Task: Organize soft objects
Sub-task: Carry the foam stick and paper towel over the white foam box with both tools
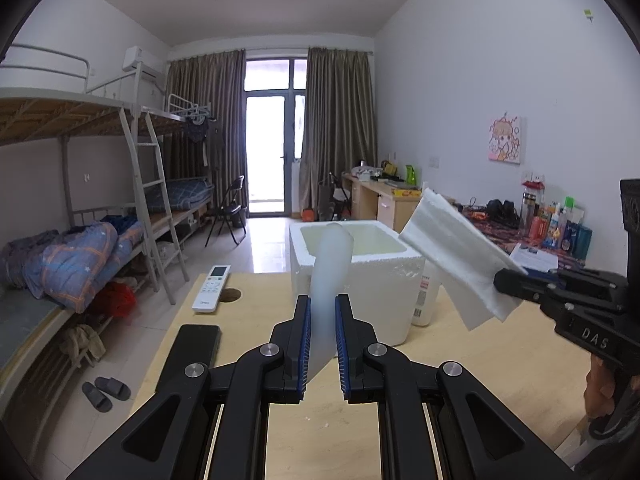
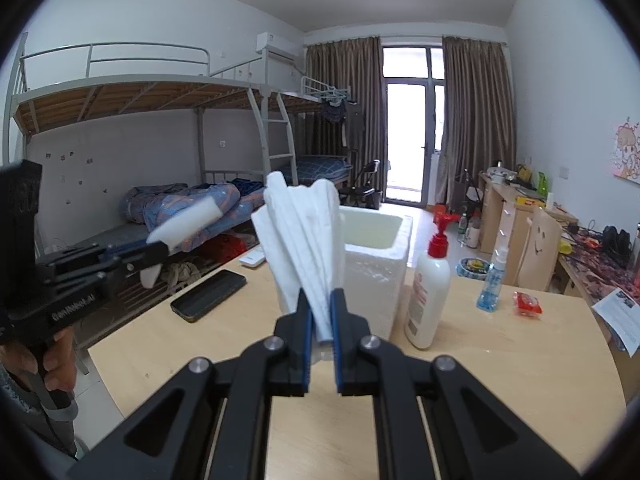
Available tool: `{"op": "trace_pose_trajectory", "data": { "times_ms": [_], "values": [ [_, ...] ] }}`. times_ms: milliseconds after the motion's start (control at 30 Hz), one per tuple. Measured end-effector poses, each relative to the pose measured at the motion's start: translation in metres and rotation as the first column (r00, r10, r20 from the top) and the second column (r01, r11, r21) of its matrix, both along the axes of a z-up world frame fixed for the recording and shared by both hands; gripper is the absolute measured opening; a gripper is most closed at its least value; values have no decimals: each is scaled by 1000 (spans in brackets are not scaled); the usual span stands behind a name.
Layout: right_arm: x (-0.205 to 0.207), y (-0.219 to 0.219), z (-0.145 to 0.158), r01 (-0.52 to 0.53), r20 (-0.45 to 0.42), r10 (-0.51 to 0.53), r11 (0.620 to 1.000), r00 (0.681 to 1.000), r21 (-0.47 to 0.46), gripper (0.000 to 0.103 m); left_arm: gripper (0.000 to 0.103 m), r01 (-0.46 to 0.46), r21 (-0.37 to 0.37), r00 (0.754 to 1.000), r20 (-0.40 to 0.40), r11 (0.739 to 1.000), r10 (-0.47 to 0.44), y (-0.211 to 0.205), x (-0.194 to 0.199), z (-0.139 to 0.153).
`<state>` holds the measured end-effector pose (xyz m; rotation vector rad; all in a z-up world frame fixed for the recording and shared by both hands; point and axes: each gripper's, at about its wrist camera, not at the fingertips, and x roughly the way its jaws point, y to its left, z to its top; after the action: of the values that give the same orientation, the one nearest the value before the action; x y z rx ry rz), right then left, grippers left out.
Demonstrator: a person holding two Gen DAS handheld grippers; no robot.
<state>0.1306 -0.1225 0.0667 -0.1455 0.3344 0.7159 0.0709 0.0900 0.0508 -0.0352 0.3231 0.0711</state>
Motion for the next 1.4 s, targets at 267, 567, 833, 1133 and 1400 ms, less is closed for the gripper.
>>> {"op": "trace_pose_trajectory", "data": {
  "times_ms": [267,567,833,1133,1400],
  "values": [
    [1,10,8,-2,8,2,1000,1000,-4,11,13,13,13,1000,24,1000,-13,-2,2,13],
    [9,6,27,23,41,-24,999,999,27,11,13,-17,34,1000,22,999,16,-4,16,30],
    [15,9,38,25,48,-28,998,998,63,11,13,-18,38,999,43,999,16,-4,24,45],
    [36,14,37,37,16,-38,997,999,66,11,13,-28,39,998,48,999,26,2,47,51],
    [53,19,36,63,11,-64,996,998,57,11,13,-27,45,999,48,999,25,5,71,52]
  ]
}}
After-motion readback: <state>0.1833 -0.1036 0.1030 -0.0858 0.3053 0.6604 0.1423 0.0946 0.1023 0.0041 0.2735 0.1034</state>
